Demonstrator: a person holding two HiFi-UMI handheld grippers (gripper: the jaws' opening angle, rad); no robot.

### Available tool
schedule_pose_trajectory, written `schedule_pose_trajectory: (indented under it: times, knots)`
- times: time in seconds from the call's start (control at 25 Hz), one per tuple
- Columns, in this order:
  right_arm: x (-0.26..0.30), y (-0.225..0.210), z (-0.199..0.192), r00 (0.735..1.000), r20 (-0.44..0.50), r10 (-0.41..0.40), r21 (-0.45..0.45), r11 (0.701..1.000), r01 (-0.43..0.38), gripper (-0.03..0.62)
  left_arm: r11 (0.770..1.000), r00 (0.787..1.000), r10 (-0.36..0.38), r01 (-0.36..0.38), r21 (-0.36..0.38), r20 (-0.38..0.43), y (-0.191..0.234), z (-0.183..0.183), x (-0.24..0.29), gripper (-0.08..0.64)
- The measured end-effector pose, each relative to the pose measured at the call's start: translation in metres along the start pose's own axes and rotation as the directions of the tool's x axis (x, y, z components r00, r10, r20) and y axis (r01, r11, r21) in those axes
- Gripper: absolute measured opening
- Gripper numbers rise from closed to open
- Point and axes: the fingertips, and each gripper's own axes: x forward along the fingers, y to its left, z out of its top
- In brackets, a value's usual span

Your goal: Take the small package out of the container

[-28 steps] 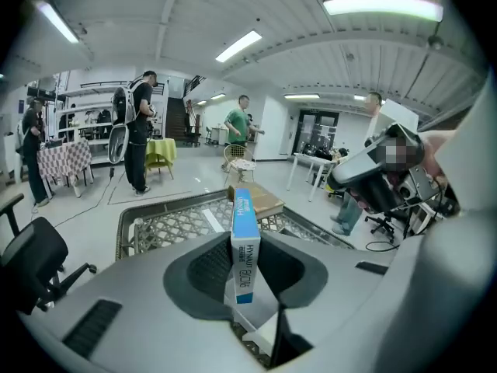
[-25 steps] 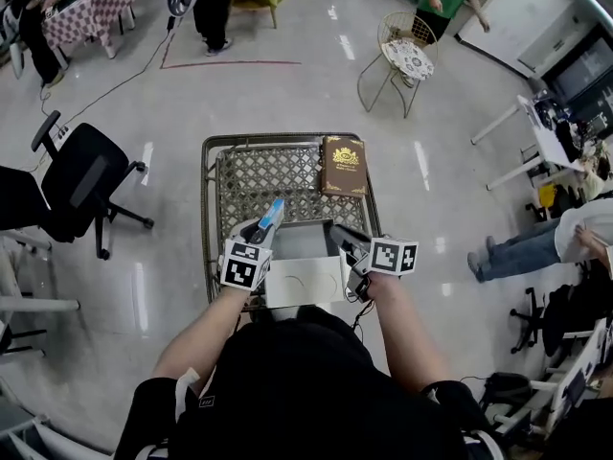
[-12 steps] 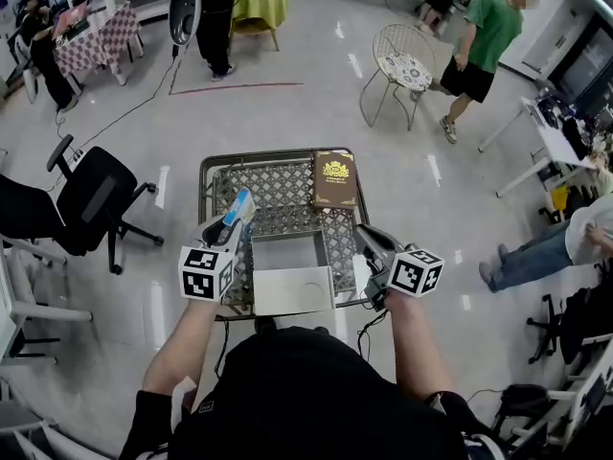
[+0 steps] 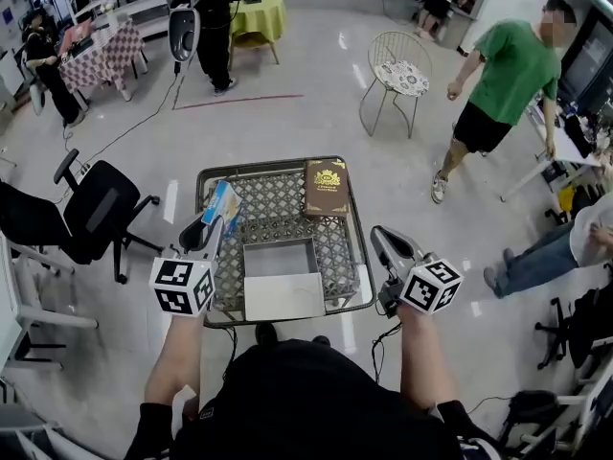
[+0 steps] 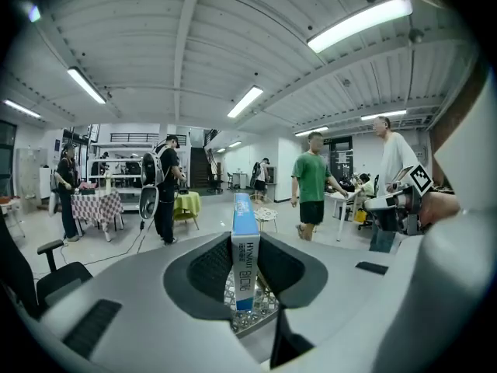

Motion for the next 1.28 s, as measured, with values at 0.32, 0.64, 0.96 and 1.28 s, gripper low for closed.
schedule_pose_trajectory:
  times: [0.32,0.64,0.96,1.28]
  knots:
    - [-0.016,0.011,0.03,0.996,0.087,0.029,-0.078,0.997,-0.022,0.009,0.998,0.991,0.055,-0.051,-0.039,0.118,-0.002,0.038,-0.026,0.1]
    - [-0.012,0.043,0.037,0.99,0.093,0.104,-0.201,0.976,-0.084,0.008,0.997,0.989,0.057,-0.049,-0.056,0.137,-0.006,0.032,-0.029,0.1]
    - [-0.012,0.031,0.044,0.991,0.123,0.059,-0.17,0.985,-0.038,0.008,0.997,0.988,0.059,-0.052,-0.052,0.144,-0.002,0.036,-0.019,0.1]
    - [-0.014,0.027,0.044,0.991,0.129,0.04,-0.161,0.987,-0.019,0.008,0.998,0.99,0.042,-0.035,-0.058,0.132,-0.003,0.032,-0.013,0.098]
